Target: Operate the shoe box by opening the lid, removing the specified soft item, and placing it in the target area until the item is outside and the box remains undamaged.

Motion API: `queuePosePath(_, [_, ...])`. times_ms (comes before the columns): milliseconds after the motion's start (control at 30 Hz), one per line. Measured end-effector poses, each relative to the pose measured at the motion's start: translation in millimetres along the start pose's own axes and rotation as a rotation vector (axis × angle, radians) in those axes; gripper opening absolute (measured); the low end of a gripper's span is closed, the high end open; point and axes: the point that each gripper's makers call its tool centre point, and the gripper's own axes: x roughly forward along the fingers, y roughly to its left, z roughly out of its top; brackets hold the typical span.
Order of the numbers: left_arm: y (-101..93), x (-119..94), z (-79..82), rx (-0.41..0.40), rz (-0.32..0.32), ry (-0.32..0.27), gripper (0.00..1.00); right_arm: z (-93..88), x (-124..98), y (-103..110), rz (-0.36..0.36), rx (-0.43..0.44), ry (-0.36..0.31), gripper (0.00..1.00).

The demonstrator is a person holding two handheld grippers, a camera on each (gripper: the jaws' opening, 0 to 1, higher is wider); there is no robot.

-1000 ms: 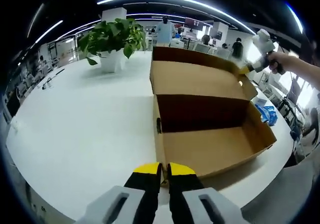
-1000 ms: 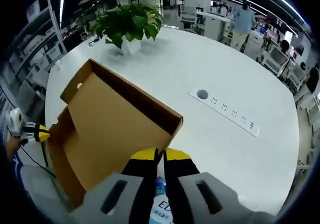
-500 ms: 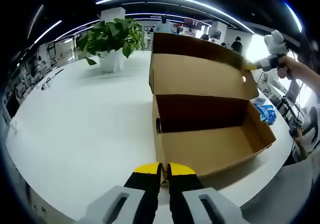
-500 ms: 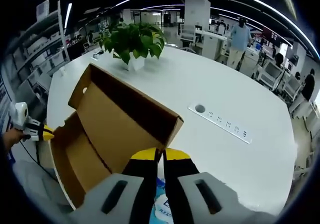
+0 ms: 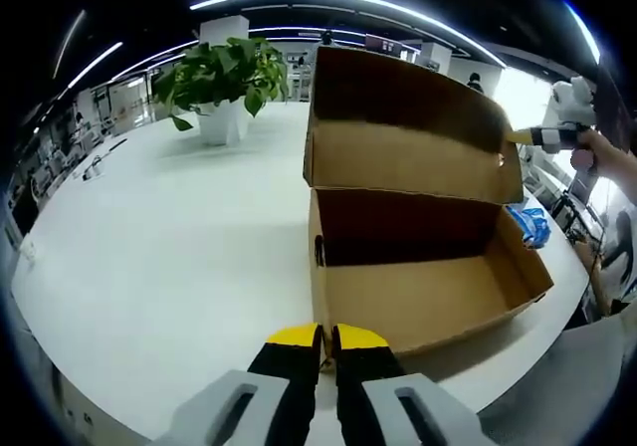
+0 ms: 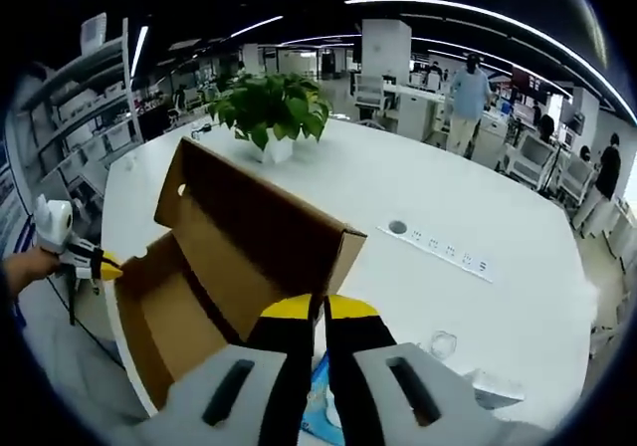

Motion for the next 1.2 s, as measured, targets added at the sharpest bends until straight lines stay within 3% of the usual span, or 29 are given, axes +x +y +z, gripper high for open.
queuePosePath(500, [-0.5, -3.1, -2.1, -0.009, -0.007, -0.015, 0.04, -7.2, -27.0, 25.0, 0.009, 0.037, -0.067, 0.01])
queuePosePath(667, [-0.9, -5.1, -3.8, -0.009, -0.012, -0.018, 0.04, -14.1, -37.3, 38.2, -0.004, -0.002, -0.084, 0.01])
queuePosePath(933, [-1.8, -7.5, -6.1, 0.008, -0.024, -0.027, 0.06, -25.5, -48.9, 50.9, -0.014, 0.007, -0.117, 0.02])
queuePosePath(1200, [-5.0, -14.4, -0.5, 0.025, -0.029, -0.043, 0.17, -36.9, -55.5, 63.2, -0.051, -0.079, -0.137, 0.03])
